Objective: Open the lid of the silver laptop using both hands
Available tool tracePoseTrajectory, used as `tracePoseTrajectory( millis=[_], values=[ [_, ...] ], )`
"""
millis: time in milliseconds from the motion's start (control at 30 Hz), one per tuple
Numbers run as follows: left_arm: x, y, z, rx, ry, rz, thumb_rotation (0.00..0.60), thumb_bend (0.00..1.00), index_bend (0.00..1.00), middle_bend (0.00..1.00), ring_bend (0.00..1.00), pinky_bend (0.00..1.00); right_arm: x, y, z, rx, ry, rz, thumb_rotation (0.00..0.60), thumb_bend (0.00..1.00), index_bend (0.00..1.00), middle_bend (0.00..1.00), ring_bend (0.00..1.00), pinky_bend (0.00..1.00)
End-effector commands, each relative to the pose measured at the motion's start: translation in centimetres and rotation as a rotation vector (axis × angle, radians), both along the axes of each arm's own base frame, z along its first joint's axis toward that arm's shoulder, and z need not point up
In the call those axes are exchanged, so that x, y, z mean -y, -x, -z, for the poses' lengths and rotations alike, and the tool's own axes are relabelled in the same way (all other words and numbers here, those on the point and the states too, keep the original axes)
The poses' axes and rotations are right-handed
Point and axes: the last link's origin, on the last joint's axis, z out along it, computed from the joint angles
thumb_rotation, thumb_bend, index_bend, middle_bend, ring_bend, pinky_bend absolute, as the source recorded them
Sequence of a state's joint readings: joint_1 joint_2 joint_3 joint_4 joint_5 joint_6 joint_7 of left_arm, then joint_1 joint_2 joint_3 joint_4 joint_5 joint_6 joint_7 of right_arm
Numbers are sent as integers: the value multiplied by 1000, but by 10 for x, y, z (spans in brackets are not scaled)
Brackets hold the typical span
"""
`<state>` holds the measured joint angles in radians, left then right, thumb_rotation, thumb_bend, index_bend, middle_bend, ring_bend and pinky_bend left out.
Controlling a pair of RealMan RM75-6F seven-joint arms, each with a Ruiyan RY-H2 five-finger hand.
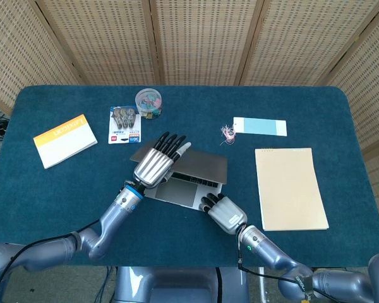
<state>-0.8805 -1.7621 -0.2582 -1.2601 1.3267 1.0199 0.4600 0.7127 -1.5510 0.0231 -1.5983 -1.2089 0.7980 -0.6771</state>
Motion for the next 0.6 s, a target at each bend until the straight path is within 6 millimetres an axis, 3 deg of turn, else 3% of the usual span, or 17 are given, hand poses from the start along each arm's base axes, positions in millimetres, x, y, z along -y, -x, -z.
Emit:
tracePoseTrajectory(
  millis=[33,333,600],
  values=[
    [-8,-5,-5,-4,-23,-5,600,494,0,0,0,0,0,0,0,0,-6,-1,600,1000,190,199,129,248],
    [-28,-13,-22,9,-76,-36,600,492,0,0,0,0,0,0,-1,13,-23,10,600,1000,191,200,130,249],
    [-47,-7,-34,7,-111,-95,600,492,0,0,0,0,0,0,1,15,-35,7,600,1000,190,200,130,248]
  ],
)
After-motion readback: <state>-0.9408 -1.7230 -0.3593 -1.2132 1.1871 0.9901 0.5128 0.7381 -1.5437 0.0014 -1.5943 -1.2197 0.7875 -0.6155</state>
